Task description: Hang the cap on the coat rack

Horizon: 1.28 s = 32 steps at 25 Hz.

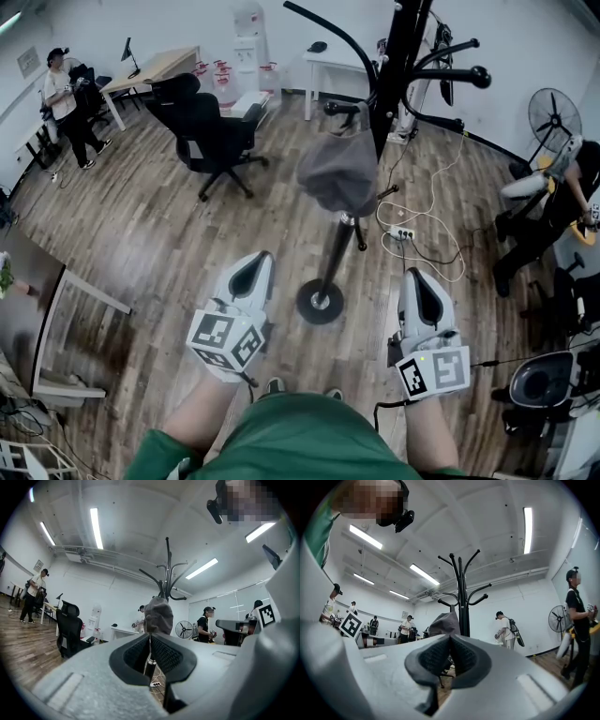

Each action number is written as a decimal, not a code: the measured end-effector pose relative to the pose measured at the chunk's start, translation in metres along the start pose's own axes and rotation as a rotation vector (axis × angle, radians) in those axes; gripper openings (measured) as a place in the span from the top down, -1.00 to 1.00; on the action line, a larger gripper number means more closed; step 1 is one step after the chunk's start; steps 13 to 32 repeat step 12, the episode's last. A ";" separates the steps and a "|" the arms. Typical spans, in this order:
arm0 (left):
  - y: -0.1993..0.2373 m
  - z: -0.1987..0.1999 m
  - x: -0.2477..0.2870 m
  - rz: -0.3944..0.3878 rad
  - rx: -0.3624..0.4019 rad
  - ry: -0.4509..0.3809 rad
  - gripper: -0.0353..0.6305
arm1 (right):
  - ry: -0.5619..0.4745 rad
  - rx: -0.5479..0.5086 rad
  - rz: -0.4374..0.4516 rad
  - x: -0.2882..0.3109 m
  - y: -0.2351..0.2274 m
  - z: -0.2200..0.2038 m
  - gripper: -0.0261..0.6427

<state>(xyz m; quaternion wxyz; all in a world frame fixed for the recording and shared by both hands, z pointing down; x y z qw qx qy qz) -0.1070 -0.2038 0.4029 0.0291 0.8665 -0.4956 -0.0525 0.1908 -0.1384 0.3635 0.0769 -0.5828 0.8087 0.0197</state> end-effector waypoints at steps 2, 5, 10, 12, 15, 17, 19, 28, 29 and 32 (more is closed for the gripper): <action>0.000 -0.001 0.000 -0.001 0.002 0.003 0.84 | 0.002 0.004 0.000 0.000 0.000 -0.002 0.91; 0.001 0.000 0.003 -0.003 0.007 0.010 0.84 | 0.005 0.010 -0.002 0.001 0.000 -0.003 0.91; 0.000 0.000 0.002 -0.008 0.009 0.018 0.84 | 0.010 0.017 -0.008 -0.001 0.000 -0.004 0.91; 0.000 0.000 0.001 -0.009 0.010 0.020 0.84 | 0.011 0.018 -0.009 -0.001 0.001 -0.004 0.91; 0.000 0.000 0.001 -0.009 0.010 0.020 0.84 | 0.011 0.018 -0.009 -0.001 0.001 -0.004 0.91; 0.000 0.000 0.001 -0.009 0.010 0.020 0.84 | 0.011 0.018 -0.009 -0.001 0.001 -0.004 0.91; 0.000 0.000 0.001 -0.009 0.010 0.020 0.84 | 0.011 0.018 -0.009 -0.001 0.001 -0.004 0.91; 0.000 0.000 0.001 -0.009 0.010 0.020 0.84 | 0.011 0.018 -0.009 -0.001 0.001 -0.004 0.91; 0.000 0.000 0.001 -0.009 0.010 0.020 0.84 | 0.011 0.018 -0.009 -0.001 0.001 -0.004 0.91; 0.000 0.000 0.001 -0.009 0.010 0.020 0.84 | 0.011 0.018 -0.009 -0.001 0.001 -0.004 0.91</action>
Point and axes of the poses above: the fingertips, and each gripper's own axes: x forward along the fingers, y to its left, z out of its top, the point moved 8 cm from there along -x, backward along the fingers, and after that the axes turned 4 degrees about x, right-handed, at the moved point
